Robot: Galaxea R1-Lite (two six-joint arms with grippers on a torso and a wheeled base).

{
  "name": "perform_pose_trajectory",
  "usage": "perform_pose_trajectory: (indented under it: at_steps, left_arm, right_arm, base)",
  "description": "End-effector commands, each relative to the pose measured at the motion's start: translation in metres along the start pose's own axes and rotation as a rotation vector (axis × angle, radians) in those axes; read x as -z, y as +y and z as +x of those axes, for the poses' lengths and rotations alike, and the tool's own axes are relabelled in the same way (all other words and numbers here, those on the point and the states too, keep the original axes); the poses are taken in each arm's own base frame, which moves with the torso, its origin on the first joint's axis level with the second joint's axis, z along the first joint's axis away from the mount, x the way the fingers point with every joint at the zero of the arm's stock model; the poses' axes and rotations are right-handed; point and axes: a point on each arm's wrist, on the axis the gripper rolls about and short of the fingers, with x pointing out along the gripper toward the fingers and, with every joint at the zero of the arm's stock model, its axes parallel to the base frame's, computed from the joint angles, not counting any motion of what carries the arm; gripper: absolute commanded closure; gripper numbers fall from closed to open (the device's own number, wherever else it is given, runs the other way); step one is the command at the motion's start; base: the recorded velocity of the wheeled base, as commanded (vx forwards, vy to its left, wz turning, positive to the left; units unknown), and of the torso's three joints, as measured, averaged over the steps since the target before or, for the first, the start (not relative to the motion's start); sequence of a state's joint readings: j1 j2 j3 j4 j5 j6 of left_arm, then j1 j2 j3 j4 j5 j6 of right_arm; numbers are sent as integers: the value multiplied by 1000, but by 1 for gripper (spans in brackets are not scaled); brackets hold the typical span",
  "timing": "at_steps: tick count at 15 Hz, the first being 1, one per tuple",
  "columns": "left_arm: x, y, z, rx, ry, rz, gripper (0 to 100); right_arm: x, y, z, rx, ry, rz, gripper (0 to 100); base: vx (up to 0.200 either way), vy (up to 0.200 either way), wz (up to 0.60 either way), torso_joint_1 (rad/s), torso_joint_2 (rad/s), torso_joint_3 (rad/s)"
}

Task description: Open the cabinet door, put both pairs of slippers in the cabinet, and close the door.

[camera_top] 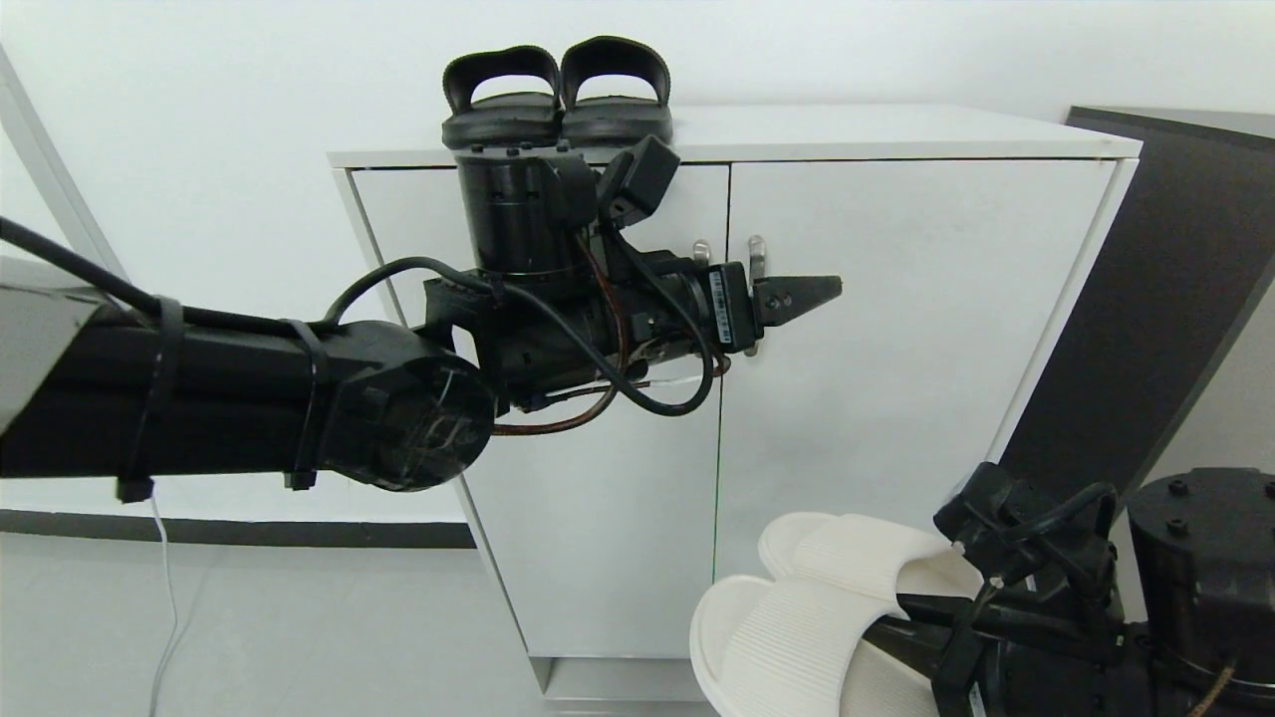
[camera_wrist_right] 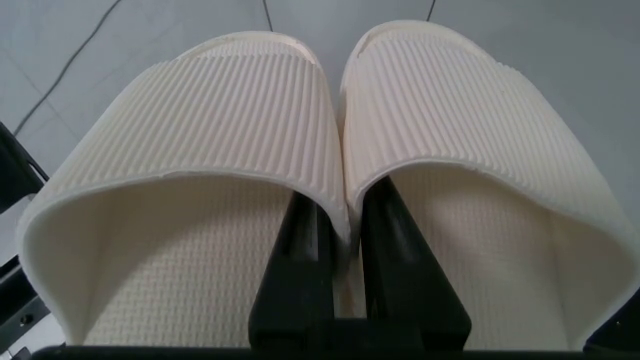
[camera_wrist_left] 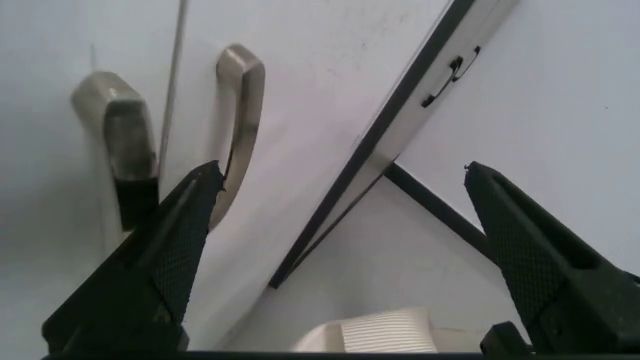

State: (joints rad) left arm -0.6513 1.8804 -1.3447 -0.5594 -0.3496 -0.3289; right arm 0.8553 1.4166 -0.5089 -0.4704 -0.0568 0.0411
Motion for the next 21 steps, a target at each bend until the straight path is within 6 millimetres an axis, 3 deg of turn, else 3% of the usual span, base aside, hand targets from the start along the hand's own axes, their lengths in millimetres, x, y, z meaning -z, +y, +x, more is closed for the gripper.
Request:
perform_pose_trajectory:
  at_steps: [1,8,9,15,21]
  left_arm:
    - [0,3,7,-13,-8,4,0]
    - [3,7,12,-17,-4,3,0]
    - [3,6,13,-15,-5,4,100]
    - [4,6,10,-17,-4,2,100]
    - [14,-5,-10,0,3,1,100]
  right_arm:
    - [0,0,1,-1,3,0,100]
    - [1,0,1,0,5,0,100]
    - [1,0,1,0,5,0,100]
    - [5,1,0,-10,17,-2,100]
    - [12,11,-6,-77,31,-25,100]
  base:
    - [0,0,0,0,0,0]
    - [0,0,0,0,0,0]
    - [0,0,0,0,0,0]
    - [0,0,0,0,0,0]
    - [0,0,0,0,0,0]
